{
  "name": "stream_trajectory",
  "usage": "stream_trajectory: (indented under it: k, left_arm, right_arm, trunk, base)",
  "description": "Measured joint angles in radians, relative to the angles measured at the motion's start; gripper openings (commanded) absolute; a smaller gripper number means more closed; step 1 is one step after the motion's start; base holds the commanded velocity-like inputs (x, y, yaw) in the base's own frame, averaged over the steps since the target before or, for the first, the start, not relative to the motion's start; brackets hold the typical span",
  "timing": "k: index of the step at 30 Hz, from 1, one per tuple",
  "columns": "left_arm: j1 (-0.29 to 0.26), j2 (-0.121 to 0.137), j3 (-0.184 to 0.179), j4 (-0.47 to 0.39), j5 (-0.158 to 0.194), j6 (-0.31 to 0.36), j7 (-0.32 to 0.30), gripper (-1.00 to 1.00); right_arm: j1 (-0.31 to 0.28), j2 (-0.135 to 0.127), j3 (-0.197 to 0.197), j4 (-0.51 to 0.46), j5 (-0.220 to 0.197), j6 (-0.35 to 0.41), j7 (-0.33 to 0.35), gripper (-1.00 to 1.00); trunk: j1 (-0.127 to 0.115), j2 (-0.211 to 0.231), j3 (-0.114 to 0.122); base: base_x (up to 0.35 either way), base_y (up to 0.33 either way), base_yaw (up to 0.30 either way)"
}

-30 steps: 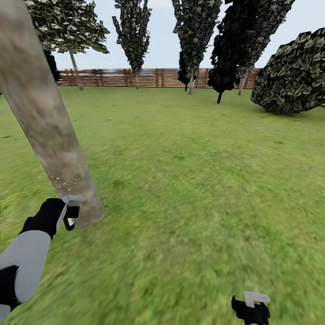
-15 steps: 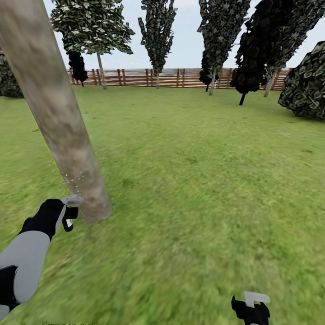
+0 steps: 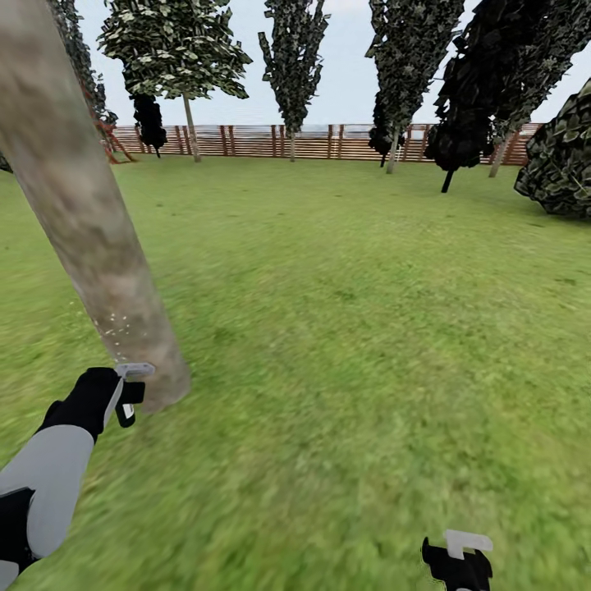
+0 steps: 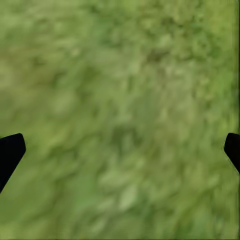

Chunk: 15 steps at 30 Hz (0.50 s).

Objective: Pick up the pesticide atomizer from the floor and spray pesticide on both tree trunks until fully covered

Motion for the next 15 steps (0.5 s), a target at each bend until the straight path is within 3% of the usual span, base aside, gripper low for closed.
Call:
stream_trajectory:
  k: [6, 11, 15]
  left_arm:
    - [0.010, 0.021, 0.011, -0.001, -0.004, 0.000, 0.026, -1.00]
    - [0.043, 0.023, 0.014, -0.002, 0.000, 0.000, 0.059, -1.00]
    - [0.045, 0.012, 0.015, -0.001, 0.004, -0.001, 0.061, -1.00]
  right_arm:
    - [0.000, 0.001, 0.000, 0.000, 0.000, 0.000, 0.000, 1.00]
    - [0.000, 0.002, 0.000, 0.001, 0.000, 0.000, 0.000, 1.00]
    - [-0.001, 0.002, 0.001, 0.002, 0.000, 0.000, 0.000, 1.00]
  trunk:
    - [0.000, 0.000, 0.000]
    - [0.000, 0.000, 0.000]
    - [0.000, 0.000, 0.000]
  base:
    - [0.139, -0.265, 0.012]
    - [0.163, -0.233, 0.220]
    - [0.074, -0.065, 0.273]
